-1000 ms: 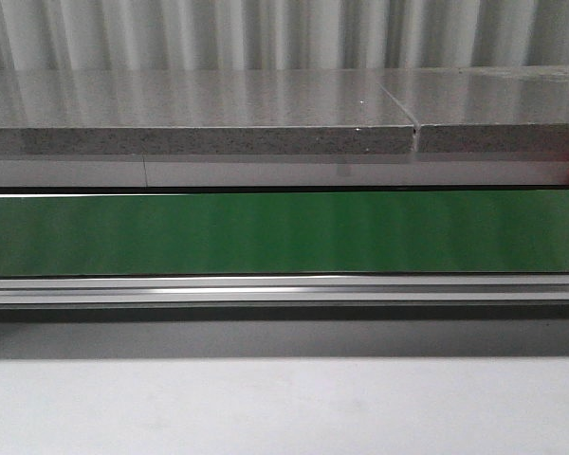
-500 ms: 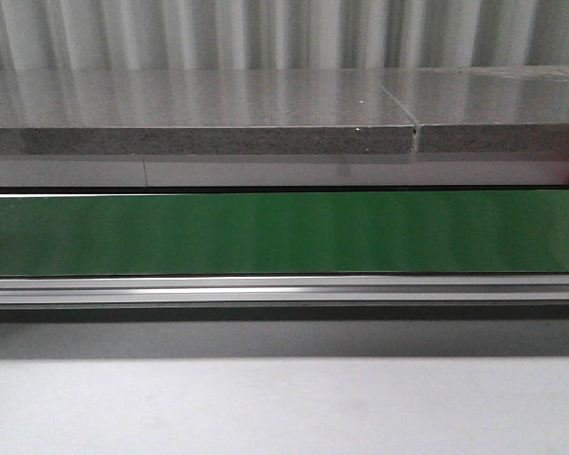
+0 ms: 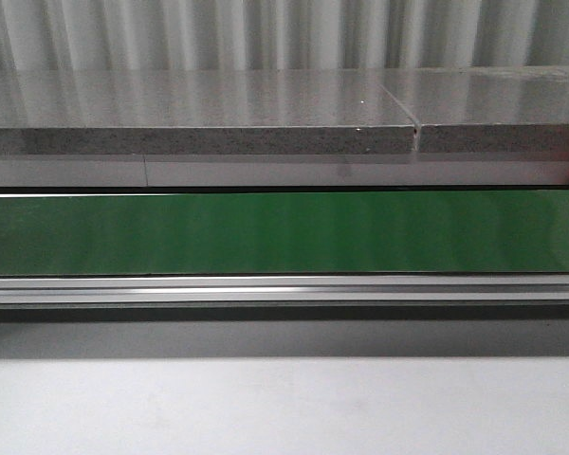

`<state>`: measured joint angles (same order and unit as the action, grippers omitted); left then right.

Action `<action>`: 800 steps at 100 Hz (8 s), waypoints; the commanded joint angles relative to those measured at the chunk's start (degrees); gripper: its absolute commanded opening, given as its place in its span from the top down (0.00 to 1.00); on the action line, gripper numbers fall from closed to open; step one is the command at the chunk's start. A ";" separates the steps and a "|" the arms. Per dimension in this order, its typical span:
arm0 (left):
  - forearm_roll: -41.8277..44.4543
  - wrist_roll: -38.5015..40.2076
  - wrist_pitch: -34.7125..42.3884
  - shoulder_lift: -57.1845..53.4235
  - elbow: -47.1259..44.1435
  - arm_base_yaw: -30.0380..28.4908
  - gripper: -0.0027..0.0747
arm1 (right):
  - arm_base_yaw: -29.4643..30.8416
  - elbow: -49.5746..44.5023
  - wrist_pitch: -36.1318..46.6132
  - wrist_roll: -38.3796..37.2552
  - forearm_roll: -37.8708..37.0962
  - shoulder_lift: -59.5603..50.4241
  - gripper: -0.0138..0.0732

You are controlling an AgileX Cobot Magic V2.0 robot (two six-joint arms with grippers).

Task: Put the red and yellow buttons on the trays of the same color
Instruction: 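Set the red button upright on the belt's near end, release, then grasp a yellow mushroom button from the pile with the left gripper, then set the yellow button upright on the belt, open the left gripper, then lower the right gripper onto the arriving red button and grasp it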

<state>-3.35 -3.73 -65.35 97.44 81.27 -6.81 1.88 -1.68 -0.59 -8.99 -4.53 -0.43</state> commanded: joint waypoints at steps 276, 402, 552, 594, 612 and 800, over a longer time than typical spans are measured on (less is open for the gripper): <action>-1.88 12.46 10.55 8.51 1.95 -12.32 0.62 | 0.23 0.98 4.46 0.19 -0.11 -0.69 0.92; -3.05 6.25 4.59 -8.70 -1.99 -4.61 0.63 | 0.23 0.98 4.46 0.19 -0.11 -0.69 0.92; -5.60 -8.10 25.65 -31.97 -18.12 11.86 0.99 | 0.23 0.98 4.46 0.19 -0.11 -0.69 0.92; -6.18 -9.29 30.38 -50.57 -34.09 20.84 0.99 | 0.23 0.98 4.46 0.19 -0.11 -0.69 0.92; -8.38 -9.29 29.91 -61.26 -40.23 20.83 0.99 | 0.23 0.98 4.54 0.19 -0.11 -0.69 0.92; -8.53 -9.29 27.56 -72.45 -43.35 20.83 0.99 | -30.20 59.23 -31.80 0.92 0.01 68.82 0.14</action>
<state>-10.61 -13.07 -41.52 24.70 36.46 13.57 -28.13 53.27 -31.70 -8.53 -4.43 66.87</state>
